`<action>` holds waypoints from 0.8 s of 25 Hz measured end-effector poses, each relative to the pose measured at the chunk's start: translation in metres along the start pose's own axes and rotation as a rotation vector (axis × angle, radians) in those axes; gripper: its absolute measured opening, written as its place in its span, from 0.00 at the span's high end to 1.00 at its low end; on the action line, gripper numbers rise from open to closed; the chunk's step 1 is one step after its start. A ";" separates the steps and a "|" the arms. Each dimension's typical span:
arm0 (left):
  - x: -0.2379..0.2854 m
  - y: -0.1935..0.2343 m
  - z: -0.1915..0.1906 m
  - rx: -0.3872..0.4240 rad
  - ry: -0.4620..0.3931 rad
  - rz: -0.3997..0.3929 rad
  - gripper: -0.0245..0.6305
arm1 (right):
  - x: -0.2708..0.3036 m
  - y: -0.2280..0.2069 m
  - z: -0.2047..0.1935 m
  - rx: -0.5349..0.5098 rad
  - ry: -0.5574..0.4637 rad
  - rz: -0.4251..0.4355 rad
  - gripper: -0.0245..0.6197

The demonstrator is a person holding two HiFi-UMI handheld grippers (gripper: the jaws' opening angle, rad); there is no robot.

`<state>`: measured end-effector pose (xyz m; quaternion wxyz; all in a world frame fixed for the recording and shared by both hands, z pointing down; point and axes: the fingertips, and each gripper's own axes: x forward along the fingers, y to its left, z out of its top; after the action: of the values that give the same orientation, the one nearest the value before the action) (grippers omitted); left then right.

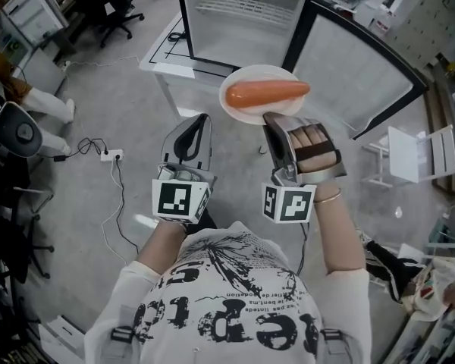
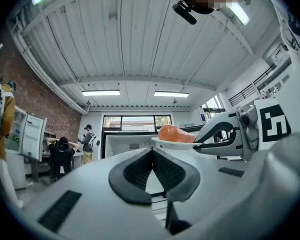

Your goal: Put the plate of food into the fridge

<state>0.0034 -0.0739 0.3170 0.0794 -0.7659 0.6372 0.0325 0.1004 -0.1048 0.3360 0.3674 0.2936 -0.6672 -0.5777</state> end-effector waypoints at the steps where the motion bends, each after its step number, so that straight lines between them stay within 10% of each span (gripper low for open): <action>1: 0.006 0.004 -0.002 0.006 -0.003 -0.003 0.95 | 0.007 0.000 0.000 -0.007 0.002 0.000 0.94; 20: 0.187 0.174 -0.028 -0.013 -0.062 -0.248 0.95 | 0.225 -0.036 0.020 0.008 0.197 -0.014 0.94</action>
<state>-0.1343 -0.2901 0.3023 0.0973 -0.8379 0.5347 0.0504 -0.0428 -0.2824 0.3336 0.4259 0.3551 -0.6280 -0.5460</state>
